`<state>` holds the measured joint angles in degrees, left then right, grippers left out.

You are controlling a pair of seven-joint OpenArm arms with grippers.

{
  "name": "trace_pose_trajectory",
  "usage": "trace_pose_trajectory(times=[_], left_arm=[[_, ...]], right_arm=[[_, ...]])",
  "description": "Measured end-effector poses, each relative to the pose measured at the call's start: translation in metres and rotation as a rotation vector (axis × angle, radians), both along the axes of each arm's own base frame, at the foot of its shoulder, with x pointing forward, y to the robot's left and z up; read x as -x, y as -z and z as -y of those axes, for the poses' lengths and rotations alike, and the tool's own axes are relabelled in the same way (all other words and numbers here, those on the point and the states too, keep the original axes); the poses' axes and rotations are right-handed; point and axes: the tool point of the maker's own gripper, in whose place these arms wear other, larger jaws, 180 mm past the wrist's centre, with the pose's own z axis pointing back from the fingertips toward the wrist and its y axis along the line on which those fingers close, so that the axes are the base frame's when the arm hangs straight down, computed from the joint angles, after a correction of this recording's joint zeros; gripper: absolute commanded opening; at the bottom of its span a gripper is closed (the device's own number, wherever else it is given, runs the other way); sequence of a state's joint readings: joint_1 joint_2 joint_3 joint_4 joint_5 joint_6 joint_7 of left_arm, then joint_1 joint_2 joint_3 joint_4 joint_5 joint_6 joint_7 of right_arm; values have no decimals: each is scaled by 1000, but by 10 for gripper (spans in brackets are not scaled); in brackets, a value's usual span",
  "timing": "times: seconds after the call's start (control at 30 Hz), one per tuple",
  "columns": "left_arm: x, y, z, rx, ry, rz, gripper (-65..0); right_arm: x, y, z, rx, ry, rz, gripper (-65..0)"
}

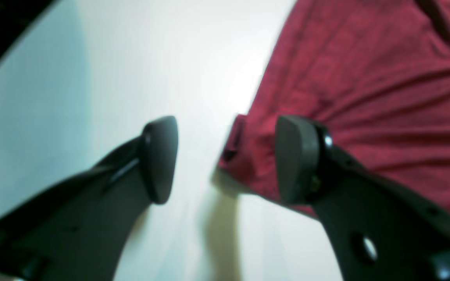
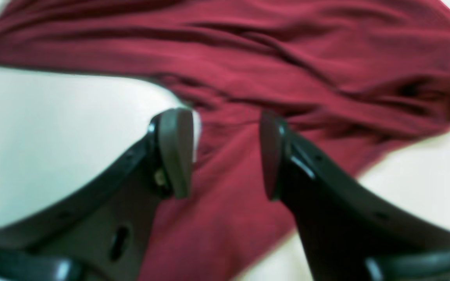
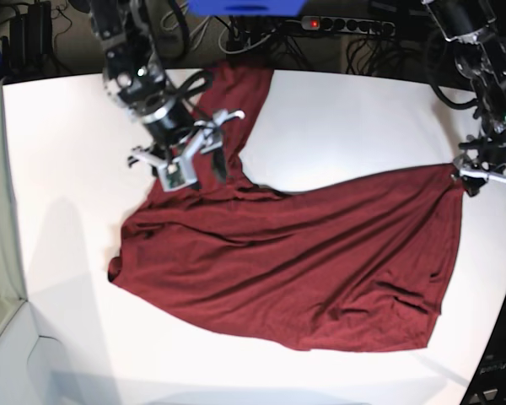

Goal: Layout the t-shirt on the table in an organized manner, then fold the t-shirt properly
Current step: 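Swing the right gripper's shirt corner across and lay it flat, then release the shirt with both grippers and raise them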

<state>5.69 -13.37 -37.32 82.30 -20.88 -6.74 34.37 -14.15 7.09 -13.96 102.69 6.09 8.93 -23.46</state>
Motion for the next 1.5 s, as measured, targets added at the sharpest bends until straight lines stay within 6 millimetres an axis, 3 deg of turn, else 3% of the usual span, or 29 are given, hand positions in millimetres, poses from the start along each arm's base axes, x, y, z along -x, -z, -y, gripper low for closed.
trace_pose_trajectory(times=[0.13, 0.27, 0.43, 0.57, 0.8, 1.1, 1.2, 1.37, 1.5], left_arm=[[1, 12, 11, 13, 30, -35, -268], [1, 13, 13, 14, 34, -34, -269], [1, 12, 11, 12, 32, -34, -269], [-2, 9, 10, 11, 30, -26, -269], [-8, 5, 10, 9, 29, -13, -269], [-24, -6, 12, 15, 31, 27, -269], [-32, -13, 12, 18, 32, 56, -269], [-23, 4, 12, 38, 21, 12, -269], [-23, 14, 22, 54, 41, -11, -269]], right_arm=[[-27, 26, 35, 47, 86, -49, -366], [-46, 41, 59, 62, 144, -74, -367], [-42, 65, 75, 76, 186, -141, -367], [-42, 72, 84, 79, 196, -125, -367], [-5, 79, 103, 102, 187, -89, -367], [41, 76, 107, 125, 162, -108, -367], [54, 77, 127, 137, 219, -132, -367], [64, 77, 143, 143, 264, -137, -367], [69, 71, 152, 171, 286, -152, -367]])
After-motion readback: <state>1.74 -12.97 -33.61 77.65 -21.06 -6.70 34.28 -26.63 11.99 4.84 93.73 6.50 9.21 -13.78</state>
